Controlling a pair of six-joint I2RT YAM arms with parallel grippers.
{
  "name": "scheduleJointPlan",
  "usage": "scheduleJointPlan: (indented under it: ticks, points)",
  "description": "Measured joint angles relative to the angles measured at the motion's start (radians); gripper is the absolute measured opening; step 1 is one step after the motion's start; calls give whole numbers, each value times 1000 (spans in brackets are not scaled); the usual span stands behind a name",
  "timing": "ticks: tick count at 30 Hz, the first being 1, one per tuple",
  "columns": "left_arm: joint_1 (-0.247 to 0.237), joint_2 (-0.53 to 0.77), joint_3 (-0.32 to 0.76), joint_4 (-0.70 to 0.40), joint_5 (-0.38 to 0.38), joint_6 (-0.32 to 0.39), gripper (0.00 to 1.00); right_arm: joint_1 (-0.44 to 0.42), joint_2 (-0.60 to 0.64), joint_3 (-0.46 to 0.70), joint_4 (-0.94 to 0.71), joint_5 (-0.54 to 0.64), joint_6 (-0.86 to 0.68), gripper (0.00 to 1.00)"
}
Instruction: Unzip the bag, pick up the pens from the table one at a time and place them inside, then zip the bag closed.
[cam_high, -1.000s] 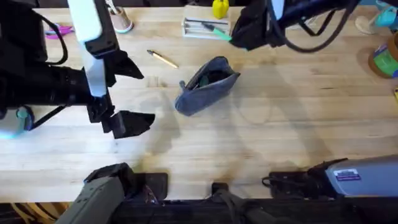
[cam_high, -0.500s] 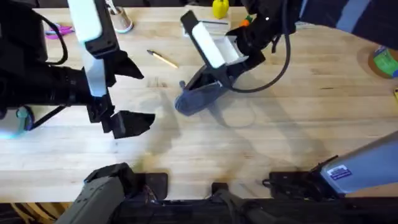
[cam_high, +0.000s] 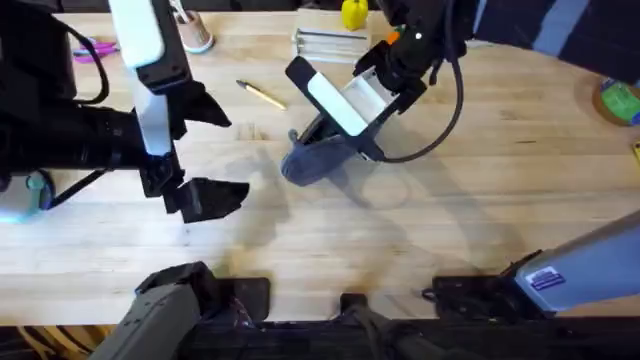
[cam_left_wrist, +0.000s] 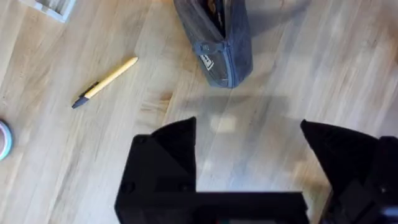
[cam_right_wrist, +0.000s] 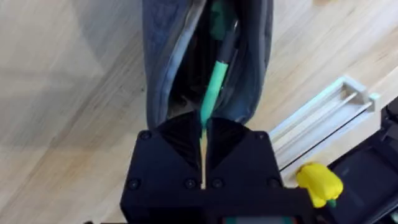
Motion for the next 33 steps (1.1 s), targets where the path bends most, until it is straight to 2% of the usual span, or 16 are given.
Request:
scheduleJointPlan:
  ticks: [9, 17, 23, 24, 29, 30, 33]
  points:
    - [0, 0, 0, 0, 0, 0, 993, 51, 7, 0, -1, -111, -13, 29]
    - [0, 0, 0, 0, 0, 0, 994, 79, 95, 0, 8, -154, -18, 30]
    - [0, 0, 0, 0, 0, 0, 994, 93, 103, 0, 9, -164, -19, 33]
    - [0, 0, 0, 0, 0, 0, 994, 93, 103, 0, 9, -166, -18, 137]
    - [0, 0, 0, 0, 0, 0, 993, 95, 103, 0, 14, -174, -18, 869]
    - [0, 0, 0, 0, 0, 0, 993, 95, 103, 0, 15, -175, -22, 961]
    - [0, 0, 0, 0, 0, 0, 993, 95, 103, 0, 15, -178, -21, 995]
